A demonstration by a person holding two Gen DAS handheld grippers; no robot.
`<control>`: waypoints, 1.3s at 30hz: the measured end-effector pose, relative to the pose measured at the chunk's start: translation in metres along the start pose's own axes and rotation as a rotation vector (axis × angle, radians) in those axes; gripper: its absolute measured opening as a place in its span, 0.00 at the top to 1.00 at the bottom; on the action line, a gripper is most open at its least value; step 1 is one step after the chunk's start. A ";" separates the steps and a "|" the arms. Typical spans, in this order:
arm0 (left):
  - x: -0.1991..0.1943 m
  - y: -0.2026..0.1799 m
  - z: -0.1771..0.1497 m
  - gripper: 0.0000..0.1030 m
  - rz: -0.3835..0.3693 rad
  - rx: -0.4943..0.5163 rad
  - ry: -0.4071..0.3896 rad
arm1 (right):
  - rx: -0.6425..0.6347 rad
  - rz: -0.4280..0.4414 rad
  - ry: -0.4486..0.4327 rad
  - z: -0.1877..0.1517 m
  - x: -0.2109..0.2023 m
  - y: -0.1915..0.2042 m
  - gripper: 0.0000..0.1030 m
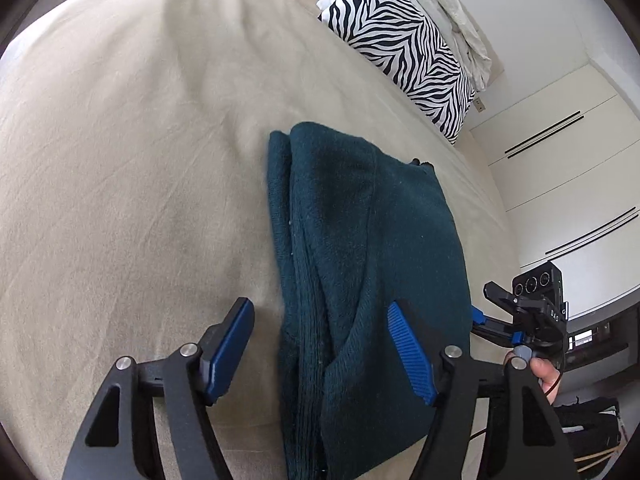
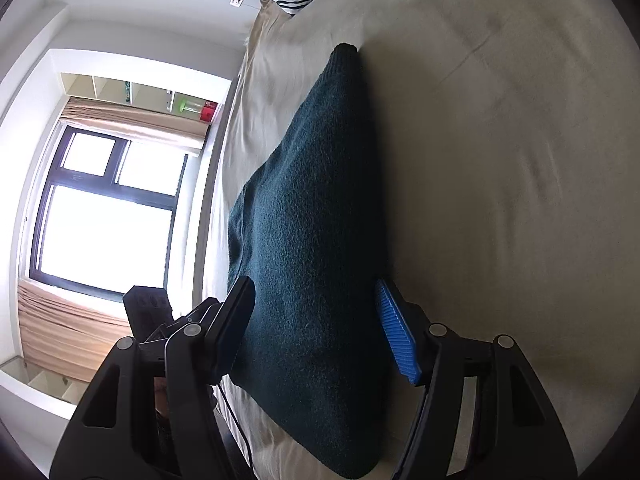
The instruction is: Fold small clothes
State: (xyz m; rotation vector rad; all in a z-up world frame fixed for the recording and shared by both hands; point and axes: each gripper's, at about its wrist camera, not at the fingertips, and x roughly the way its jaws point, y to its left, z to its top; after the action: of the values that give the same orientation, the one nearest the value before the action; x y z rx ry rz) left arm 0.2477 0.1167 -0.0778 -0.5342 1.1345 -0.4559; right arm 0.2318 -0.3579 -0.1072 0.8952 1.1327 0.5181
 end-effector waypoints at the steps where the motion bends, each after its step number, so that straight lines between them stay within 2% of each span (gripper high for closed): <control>1: 0.003 0.001 0.001 0.31 -0.005 -0.008 0.011 | 0.002 -0.011 0.005 0.001 0.005 -0.001 0.40; 4: 0.009 0.002 0.008 0.32 -0.018 -0.026 0.037 | 0.066 0.005 0.016 0.005 0.015 -0.011 0.40; 7: 0.021 0.001 0.014 0.32 -0.020 -0.014 0.090 | 0.058 0.006 0.031 0.006 0.018 -0.012 0.40; 12: 0.032 0.002 0.023 0.34 -0.049 -0.064 0.130 | 0.083 0.033 0.067 0.010 0.027 -0.019 0.40; 14: 0.039 0.002 0.026 0.42 -0.065 -0.076 0.144 | 0.070 0.038 0.073 0.010 0.031 -0.017 0.40; 18: 0.047 0.003 0.029 0.51 -0.087 -0.116 0.143 | 0.059 0.037 0.075 0.008 0.034 -0.016 0.40; 20: 0.049 0.002 0.030 0.61 -0.081 -0.121 0.134 | 0.033 -0.006 0.079 0.007 0.035 -0.010 0.45; 24: 0.049 -0.006 0.029 0.71 -0.052 -0.094 0.110 | -0.027 -0.131 0.066 0.004 0.038 0.006 0.54; 26: 0.043 -0.010 0.027 0.74 -0.047 -0.090 0.094 | -0.054 -0.150 0.047 0.000 0.032 0.015 0.65; 28: 0.032 -0.019 0.023 0.75 -0.055 -0.084 0.078 | -0.079 -0.146 0.031 -0.006 0.019 0.025 0.70; 33: -0.005 -0.066 0.002 0.75 -0.065 0.012 0.054 | -0.102 -0.087 -0.002 -0.032 -0.016 0.048 0.72; 39: -0.043 -0.100 -0.048 0.75 -0.081 0.092 0.056 | -0.100 -0.016 -0.031 -0.082 -0.073 0.056 0.72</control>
State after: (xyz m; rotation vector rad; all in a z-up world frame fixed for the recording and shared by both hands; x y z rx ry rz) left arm 0.1805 0.0558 -0.0009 -0.4910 1.1428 -0.5931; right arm 0.1335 -0.3533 -0.0334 0.8047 1.0757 0.5413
